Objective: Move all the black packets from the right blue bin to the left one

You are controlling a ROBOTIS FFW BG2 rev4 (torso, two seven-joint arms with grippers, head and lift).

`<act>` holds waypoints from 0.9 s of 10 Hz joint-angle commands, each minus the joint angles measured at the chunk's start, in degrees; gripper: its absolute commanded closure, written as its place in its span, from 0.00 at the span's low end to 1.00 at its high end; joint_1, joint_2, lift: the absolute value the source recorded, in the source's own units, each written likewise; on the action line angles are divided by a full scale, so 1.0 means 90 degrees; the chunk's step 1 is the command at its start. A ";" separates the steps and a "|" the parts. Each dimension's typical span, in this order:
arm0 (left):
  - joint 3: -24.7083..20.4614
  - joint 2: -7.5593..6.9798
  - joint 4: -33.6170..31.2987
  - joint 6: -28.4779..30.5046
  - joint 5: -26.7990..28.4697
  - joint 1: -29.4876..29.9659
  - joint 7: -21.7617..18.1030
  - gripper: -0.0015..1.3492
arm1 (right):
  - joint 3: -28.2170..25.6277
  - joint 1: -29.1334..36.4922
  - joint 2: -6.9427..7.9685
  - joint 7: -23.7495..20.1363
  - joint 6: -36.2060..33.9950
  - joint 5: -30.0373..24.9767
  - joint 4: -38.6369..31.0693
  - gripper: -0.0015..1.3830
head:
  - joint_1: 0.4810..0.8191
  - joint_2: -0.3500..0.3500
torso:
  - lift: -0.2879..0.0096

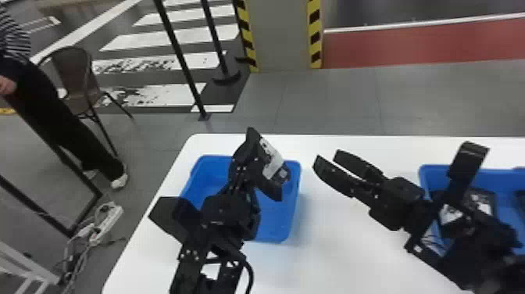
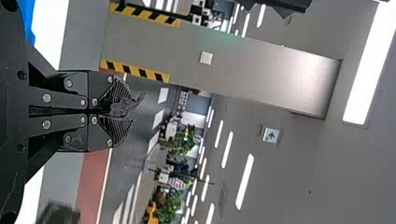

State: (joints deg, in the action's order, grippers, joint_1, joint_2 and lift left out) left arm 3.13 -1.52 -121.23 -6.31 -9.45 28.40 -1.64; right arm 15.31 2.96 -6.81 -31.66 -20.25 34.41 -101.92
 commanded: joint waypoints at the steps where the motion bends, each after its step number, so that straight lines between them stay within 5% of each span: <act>1: -0.0259 0.0101 0.0665 -0.0237 0.0835 -0.0344 0.0036 0.90 | -0.0265 0.0218 0.0005 0.0002 0.0062 -0.0063 -0.0152 0.10 | 0.63 0.89 | 0.60; 4: -0.0533 0.0121 0.1634 -0.0768 0.2886 -0.0953 0.0524 0.89 | -0.0343 0.0296 0.0005 0.0002 0.0062 -0.0083 -0.0230 0.10 | 0.63 0.88 | 0.60; 5: -0.0601 0.0121 0.1743 -0.0846 0.2886 -0.0938 0.0573 0.60 | -0.0373 0.0327 0.0005 0.0002 0.0078 -0.0092 -0.0246 0.10 | 0.63 0.88 | 0.60; 6: -0.0679 0.0140 0.1743 -0.0987 0.2730 -0.0844 0.0592 0.14 | -0.0500 0.0452 0.0015 0.0021 0.0187 -0.0200 -0.0308 0.10 | 0.63 0.89 | 0.60; 7: -0.0640 0.0121 0.1743 -0.1033 0.2261 -0.0734 0.0582 0.00 | -0.0793 0.0812 0.0044 0.0314 0.0203 -0.0737 -0.0902 0.10 | 0.63 0.89 | 0.60; 9: -0.0474 0.0121 0.1712 -0.1502 0.1431 -0.0375 0.0582 0.19 | -0.1349 0.1499 0.0054 0.0968 0.0172 -0.1372 -0.1761 0.10 | 0.63 0.84 | 0.60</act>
State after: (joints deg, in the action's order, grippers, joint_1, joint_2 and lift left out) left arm -1.59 -0.47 -105.59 -18.23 5.59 23.98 3.60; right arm 4.88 14.83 -6.38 -23.03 -18.53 23.80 -115.97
